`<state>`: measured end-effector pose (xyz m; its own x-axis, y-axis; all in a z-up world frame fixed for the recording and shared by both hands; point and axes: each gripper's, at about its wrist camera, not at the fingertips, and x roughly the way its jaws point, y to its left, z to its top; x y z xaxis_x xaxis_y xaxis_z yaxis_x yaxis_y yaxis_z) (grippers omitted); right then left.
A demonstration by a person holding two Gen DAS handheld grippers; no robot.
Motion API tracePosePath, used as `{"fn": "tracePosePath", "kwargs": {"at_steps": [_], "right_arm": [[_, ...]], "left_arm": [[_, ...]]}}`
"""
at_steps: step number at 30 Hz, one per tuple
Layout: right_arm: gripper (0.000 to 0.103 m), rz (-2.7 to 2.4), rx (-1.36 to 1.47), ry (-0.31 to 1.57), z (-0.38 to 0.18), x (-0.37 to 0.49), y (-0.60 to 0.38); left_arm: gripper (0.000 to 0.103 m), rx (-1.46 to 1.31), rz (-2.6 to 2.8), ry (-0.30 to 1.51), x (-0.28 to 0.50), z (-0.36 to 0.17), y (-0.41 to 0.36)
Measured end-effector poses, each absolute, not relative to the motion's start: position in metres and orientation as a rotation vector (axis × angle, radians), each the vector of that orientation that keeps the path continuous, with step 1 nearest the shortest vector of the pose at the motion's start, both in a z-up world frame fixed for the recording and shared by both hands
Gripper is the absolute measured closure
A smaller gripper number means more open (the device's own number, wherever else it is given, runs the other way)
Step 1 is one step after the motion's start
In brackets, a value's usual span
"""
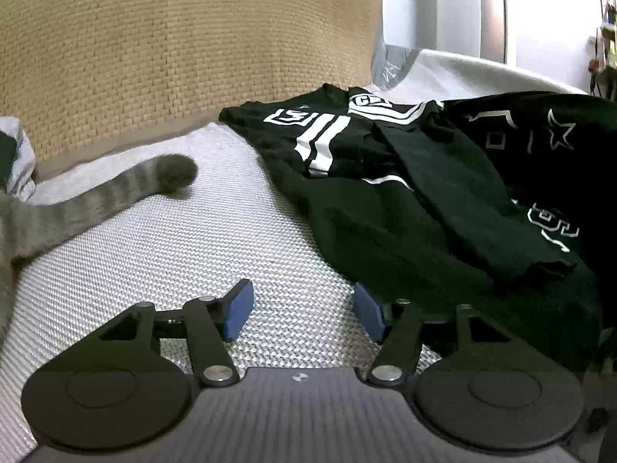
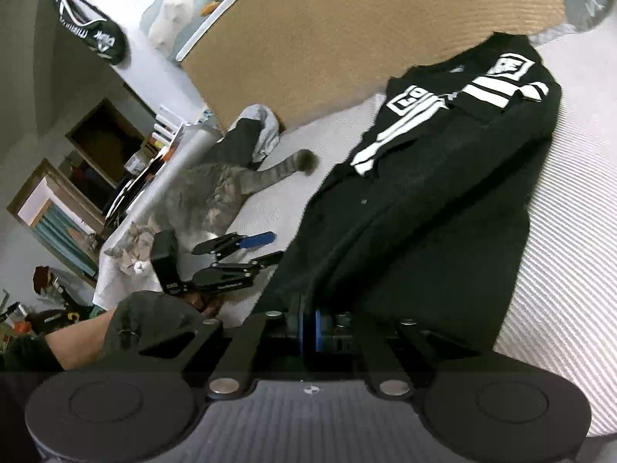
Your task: Fold clothes
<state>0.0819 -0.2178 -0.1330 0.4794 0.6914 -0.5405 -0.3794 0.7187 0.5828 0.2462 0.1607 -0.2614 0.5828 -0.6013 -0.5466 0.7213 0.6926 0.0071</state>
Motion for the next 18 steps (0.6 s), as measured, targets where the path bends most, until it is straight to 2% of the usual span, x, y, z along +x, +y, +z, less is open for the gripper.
{"fn": "tracePosePath", "kwargs": {"at_steps": [18], "right_arm": [[0.096,0.771,0.282,0.904,-0.128,0.096,-0.124]], "left_arm": [[0.033,0.207,-0.783,0.547,0.248,-0.268,0.160]]}}
